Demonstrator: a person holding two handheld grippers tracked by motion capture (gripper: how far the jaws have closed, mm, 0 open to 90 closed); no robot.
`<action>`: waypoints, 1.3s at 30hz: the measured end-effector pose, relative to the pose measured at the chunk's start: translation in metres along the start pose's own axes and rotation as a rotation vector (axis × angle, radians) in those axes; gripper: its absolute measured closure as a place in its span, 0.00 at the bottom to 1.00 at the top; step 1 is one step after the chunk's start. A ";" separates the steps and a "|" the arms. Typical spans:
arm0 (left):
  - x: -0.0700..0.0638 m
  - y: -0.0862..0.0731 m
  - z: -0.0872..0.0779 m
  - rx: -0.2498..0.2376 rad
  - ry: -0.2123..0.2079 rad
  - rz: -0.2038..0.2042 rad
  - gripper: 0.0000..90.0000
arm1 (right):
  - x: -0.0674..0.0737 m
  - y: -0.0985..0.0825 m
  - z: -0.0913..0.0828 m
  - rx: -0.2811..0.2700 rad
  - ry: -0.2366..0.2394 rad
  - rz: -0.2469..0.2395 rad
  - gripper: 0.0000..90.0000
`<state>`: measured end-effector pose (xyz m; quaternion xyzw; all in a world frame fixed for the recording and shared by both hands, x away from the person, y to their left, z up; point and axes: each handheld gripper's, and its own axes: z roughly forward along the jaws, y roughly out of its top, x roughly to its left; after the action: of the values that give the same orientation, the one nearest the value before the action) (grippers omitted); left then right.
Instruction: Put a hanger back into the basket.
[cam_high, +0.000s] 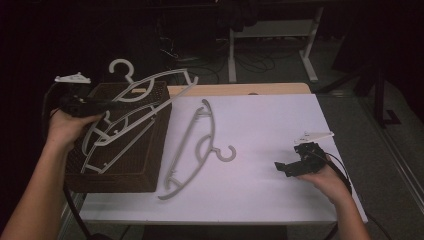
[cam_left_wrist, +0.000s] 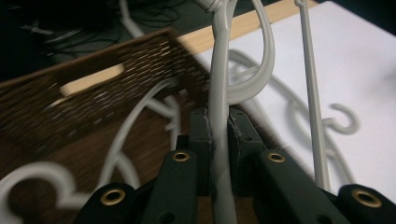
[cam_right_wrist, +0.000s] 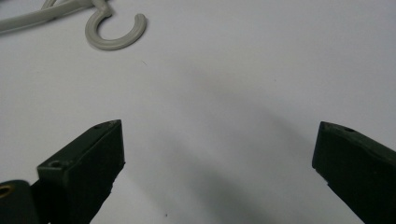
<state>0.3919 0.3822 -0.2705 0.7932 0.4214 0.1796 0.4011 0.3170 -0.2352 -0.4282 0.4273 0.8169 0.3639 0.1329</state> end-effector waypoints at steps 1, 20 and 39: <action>0.006 -0.005 -0.003 0.001 0.013 -0.009 0.91 | 0.000 0.000 0.000 0.000 0.000 -0.001 0.02; 0.064 -0.068 0.005 0.088 0.165 -0.111 0.91 | 0.000 0.000 0.003 0.012 -0.009 0.005 0.02; 0.055 -0.064 0.008 -0.021 0.063 -0.172 0.49 | -0.001 0.000 0.001 0.008 -0.011 0.006 0.03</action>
<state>0.3953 0.4432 -0.3288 0.7438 0.4987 0.1736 0.4098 0.3183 -0.2353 -0.4291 0.4322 0.8164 0.3588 0.1344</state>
